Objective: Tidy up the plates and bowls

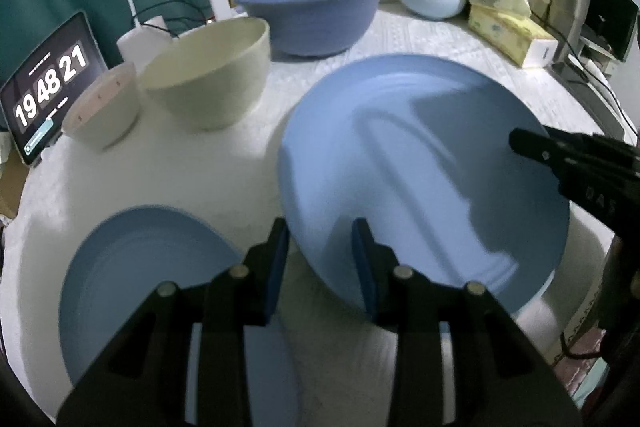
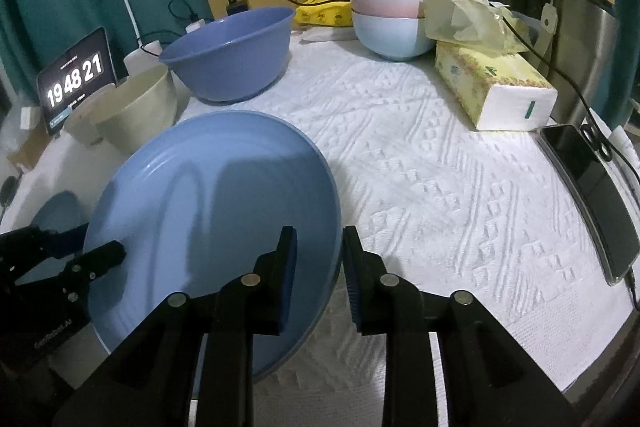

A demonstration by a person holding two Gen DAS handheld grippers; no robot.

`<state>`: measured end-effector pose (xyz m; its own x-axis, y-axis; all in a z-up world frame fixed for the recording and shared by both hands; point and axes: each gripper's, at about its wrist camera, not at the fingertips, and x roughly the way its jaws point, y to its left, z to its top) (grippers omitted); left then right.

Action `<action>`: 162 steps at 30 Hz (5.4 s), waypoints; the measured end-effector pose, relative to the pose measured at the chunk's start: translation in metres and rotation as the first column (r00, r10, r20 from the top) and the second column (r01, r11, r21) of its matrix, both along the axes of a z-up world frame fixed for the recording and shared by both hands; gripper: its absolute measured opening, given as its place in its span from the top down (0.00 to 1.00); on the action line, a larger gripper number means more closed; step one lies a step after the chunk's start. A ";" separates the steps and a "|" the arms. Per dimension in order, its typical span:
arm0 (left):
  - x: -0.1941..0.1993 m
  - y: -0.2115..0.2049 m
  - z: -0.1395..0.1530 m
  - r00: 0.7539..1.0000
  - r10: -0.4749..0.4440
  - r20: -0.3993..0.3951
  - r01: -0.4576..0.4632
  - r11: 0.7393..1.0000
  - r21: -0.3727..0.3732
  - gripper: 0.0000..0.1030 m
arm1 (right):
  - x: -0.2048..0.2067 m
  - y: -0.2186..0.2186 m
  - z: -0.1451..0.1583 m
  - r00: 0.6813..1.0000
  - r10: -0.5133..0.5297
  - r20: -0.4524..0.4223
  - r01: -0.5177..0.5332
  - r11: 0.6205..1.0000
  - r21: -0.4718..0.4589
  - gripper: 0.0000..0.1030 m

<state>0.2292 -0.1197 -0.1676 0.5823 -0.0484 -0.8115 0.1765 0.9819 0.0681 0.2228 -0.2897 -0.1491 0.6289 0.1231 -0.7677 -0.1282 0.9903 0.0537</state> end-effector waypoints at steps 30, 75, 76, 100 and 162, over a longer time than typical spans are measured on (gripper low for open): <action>-0.027 0.061 0.024 0.994 0.072 0.083 -0.063 0.992 -0.111 0.65 | -0.023 0.051 0.032 0.998 0.000 0.056 0.002 0.999 -0.042 0.67; -0.114 0.202 0.029 0.923 0.345 0.172 -0.311 0.930 -0.197 0.56 | -0.075 0.203 0.023 0.950 0.313 -0.010 -0.313 0.950 0.002 0.67; -0.117 0.205 0.029 0.919 0.354 0.175 -0.320 0.927 -0.197 0.56 | -0.076 0.204 0.021 0.949 0.316 -0.015 -0.316 0.949 0.002 0.67; -0.123 0.231 -0.009 0.906 0.416 0.080 -0.398 0.900 -0.177 0.56 | -0.070 0.221 -0.012 0.937 0.330 -0.117 -0.332 0.943 -0.002 0.68; -0.087 0.125 0.052 0.966 0.205 0.159 -0.193 0.977 -0.089 0.63 | -0.053 0.107 0.044 0.979 0.184 0.082 -0.192 0.976 0.104 0.83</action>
<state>0.1426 0.0058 -0.1154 0.7123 0.0269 -0.7014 -0.0305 0.9995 0.0073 0.1702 -0.1829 -0.1053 0.6389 0.3262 -0.6967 -0.3192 0.9364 0.1457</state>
